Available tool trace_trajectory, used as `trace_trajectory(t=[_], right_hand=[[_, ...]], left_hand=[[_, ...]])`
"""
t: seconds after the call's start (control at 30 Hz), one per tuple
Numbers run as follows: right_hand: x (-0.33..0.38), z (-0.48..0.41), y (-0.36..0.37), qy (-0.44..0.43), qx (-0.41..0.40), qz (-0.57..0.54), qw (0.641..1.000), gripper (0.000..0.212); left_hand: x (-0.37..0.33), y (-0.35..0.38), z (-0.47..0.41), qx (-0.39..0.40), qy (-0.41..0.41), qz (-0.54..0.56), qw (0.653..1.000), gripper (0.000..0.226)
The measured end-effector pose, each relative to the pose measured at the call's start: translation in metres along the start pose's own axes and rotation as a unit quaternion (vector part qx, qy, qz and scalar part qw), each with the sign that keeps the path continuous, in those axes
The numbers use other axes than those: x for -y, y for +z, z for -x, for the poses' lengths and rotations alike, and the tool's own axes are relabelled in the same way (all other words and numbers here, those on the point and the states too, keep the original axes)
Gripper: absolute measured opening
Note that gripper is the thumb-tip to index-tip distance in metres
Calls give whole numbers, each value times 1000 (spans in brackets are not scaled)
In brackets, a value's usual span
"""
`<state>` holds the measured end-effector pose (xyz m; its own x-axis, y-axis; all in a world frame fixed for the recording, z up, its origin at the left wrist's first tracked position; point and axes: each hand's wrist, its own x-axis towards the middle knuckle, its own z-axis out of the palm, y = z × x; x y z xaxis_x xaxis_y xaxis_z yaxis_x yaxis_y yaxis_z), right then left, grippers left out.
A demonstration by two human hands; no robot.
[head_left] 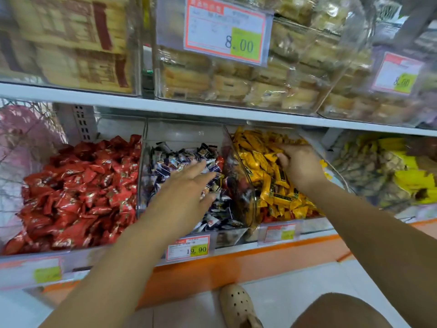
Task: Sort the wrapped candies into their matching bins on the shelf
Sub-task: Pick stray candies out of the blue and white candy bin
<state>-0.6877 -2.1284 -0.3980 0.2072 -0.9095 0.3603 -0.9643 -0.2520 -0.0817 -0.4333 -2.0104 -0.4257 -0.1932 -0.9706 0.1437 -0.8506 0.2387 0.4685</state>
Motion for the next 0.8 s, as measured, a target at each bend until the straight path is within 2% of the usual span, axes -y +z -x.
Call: trace_trajectory(t=[0.17,0.23,0.33,0.43,0.5,0.7,0.8], right_hand=[[9,0,-4,-36,-8,34,999,31],[33,2,-17,-81,4,5,997,32],[79,0,-28,-179,120,-62,975,30],[105,-31,-10,-185,277,44,942,40],[113,-53,6,-183,328,118,919,47],[132,-85,36,-174,373,280,867,68],[137,-87,42,-205,372,340,839,66]], left_hand=[[-8,33,-26,76,-27,-67,994,55],[-6,39,-29,98,-39,-105,989,51],[0,40,-27,115,-48,-153,980,48],[8,33,-18,117,-44,-159,979,49],[13,29,-12,107,-35,-149,982,48],[25,21,-3,101,-50,-123,986,49],[25,21,-2,100,-54,-120,986,49]])
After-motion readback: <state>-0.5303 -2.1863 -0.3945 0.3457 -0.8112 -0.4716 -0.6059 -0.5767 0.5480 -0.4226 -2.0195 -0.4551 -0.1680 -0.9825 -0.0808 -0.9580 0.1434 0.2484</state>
